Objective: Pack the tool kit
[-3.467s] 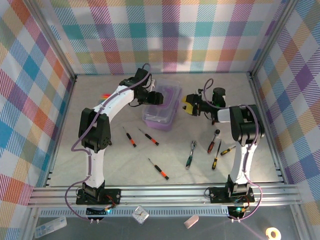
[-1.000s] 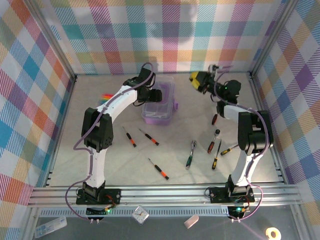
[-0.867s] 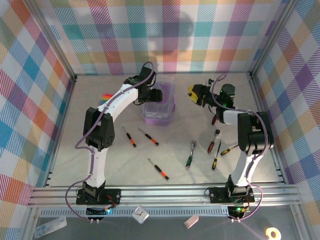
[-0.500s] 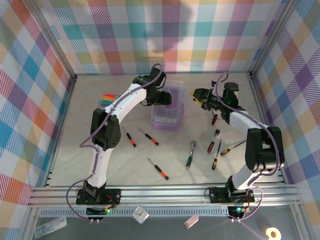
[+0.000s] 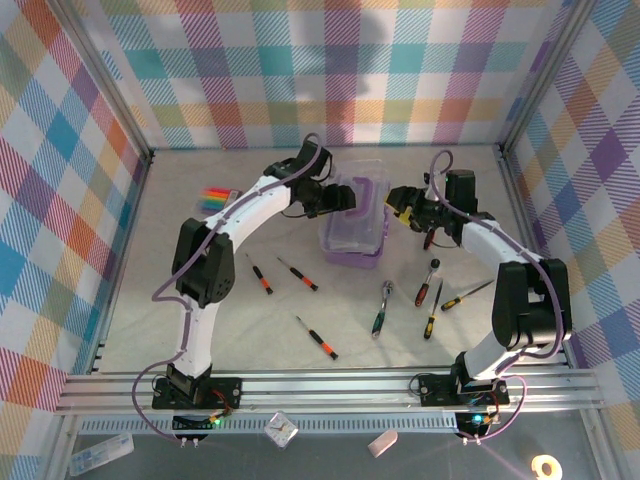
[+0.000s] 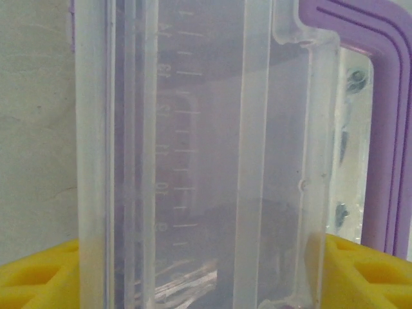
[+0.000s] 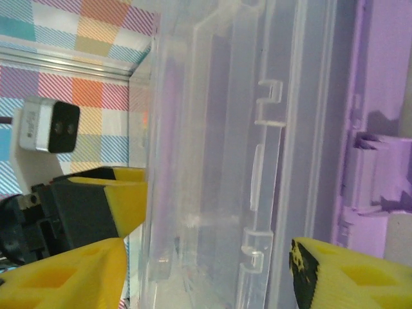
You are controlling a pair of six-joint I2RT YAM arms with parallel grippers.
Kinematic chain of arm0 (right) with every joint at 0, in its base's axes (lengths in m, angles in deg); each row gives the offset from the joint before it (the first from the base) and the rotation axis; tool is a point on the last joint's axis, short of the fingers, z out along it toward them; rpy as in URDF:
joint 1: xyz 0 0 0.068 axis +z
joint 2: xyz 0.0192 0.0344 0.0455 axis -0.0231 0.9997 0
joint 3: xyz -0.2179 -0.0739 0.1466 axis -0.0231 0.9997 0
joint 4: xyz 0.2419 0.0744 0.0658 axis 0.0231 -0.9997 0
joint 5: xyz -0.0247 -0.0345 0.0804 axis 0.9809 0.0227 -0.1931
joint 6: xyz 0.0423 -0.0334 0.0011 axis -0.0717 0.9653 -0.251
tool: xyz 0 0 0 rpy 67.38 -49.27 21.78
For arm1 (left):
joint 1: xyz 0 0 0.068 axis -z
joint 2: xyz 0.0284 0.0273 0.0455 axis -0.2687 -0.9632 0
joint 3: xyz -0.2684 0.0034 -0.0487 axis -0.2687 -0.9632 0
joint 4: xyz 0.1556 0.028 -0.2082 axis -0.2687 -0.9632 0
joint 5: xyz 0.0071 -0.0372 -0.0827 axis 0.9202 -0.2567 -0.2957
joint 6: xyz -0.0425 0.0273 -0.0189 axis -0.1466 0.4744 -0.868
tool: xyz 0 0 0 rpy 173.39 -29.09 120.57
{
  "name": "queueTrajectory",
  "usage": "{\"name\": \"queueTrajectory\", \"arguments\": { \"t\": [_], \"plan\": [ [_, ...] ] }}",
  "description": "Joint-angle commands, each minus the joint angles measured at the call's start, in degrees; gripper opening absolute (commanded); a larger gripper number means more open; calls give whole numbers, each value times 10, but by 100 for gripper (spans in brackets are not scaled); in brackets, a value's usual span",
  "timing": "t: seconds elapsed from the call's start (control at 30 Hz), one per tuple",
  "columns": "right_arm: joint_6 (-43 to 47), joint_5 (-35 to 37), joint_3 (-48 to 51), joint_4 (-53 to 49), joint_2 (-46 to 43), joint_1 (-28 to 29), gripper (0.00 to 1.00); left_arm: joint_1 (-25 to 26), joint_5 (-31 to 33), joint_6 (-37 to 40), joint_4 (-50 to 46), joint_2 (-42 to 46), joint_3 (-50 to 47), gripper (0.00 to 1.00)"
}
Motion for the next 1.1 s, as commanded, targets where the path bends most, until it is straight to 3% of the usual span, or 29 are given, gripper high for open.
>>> {"name": "queueTrajectory", "arguments": {
  "t": [0.0,0.2,0.47,0.57,0.6,0.73,0.8,1.07],
  "plan": [
    [24,-16,-35,-39,8,-3,70,-14,-64,-78,125,54,-65,0],
    [-23,-80,-57,-13,48,-1,72,-16,-77,-80,172,65,-92,0],
    [-26,-90,-88,-27,68,24,71,-16,-104,-84,245,76,-120,0],
    [-21,-85,-105,-35,65,42,70,-16,-115,-81,247,72,-122,7],
    [-19,-85,-111,-39,68,46,69,-16,-120,-78,246,74,-123,13],
    [-22,-87,-136,-52,76,53,67,-16,-116,-52,230,91,-135,61],
    [-22,-88,-146,-56,76,55,67,-17,-109,-24,209,108,-140,98],
    [19,-59,-214,-140,83,80,66,-56,-96,31,155,181,-205,100]
  ]
}}
